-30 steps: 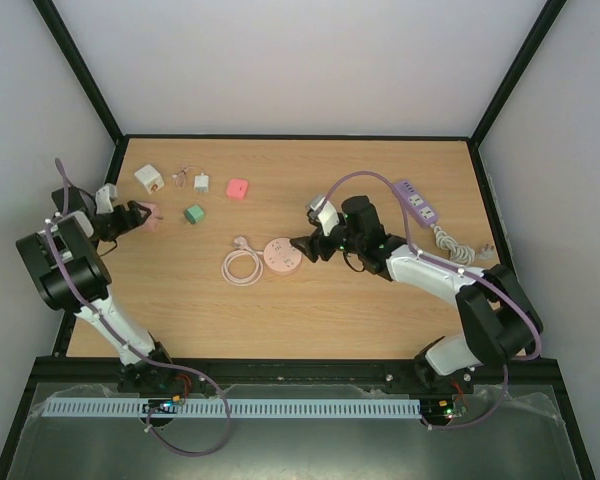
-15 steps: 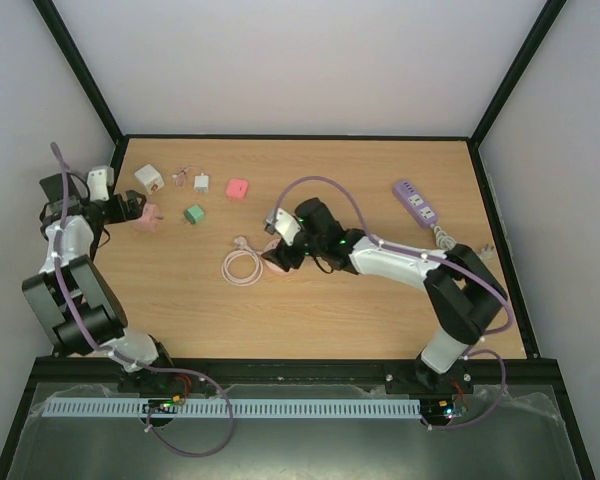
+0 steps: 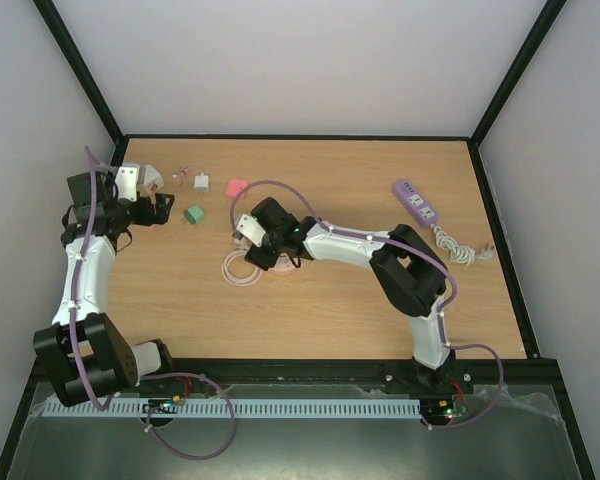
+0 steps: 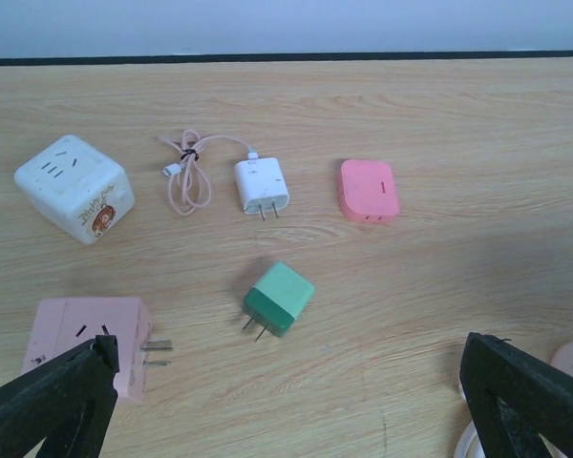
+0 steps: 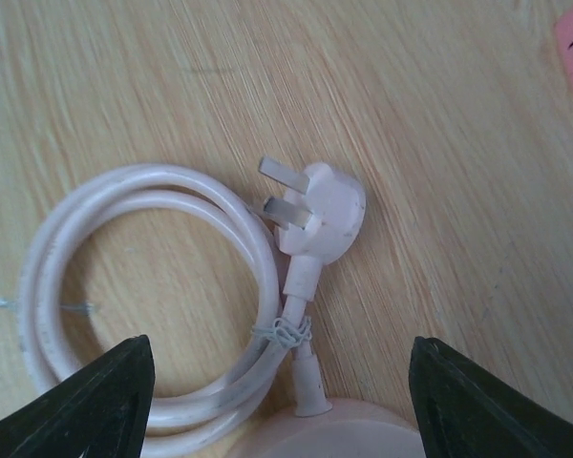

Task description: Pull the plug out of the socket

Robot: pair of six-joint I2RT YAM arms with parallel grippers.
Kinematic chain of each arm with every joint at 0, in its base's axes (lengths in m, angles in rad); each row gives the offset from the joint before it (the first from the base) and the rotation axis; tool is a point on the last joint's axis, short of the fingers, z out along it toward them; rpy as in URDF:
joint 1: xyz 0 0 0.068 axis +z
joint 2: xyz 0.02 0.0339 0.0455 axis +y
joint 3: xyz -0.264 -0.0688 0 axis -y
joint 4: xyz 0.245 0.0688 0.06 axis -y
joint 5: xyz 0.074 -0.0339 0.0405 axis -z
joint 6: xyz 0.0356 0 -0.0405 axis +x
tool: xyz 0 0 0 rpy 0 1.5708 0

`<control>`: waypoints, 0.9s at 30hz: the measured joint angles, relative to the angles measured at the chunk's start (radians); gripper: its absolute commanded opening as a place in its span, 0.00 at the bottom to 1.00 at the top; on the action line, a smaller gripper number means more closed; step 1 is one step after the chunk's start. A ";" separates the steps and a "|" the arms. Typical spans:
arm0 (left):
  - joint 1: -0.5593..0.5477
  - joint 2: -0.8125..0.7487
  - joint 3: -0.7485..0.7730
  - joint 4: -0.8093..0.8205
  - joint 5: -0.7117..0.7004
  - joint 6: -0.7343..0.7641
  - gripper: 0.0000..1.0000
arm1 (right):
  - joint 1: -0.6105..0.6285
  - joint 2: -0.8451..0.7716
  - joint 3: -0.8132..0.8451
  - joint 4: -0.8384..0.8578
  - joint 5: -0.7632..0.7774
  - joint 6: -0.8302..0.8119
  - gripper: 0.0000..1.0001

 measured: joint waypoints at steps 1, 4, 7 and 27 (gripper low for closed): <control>0.000 -0.004 -0.002 -0.001 0.000 -0.004 0.99 | 0.001 0.016 0.010 -0.007 0.006 0.000 0.70; 0.001 -0.010 -0.007 -0.004 0.000 -0.013 0.99 | 0.002 0.070 0.048 -0.030 0.027 -0.003 0.68; 0.001 -0.016 -0.023 -0.004 0.000 -0.022 0.99 | 0.003 0.119 0.077 -0.045 0.046 -0.003 0.64; 0.001 -0.037 -0.049 -0.004 0.011 -0.043 1.00 | -0.166 0.095 0.003 -0.090 0.077 -0.013 0.44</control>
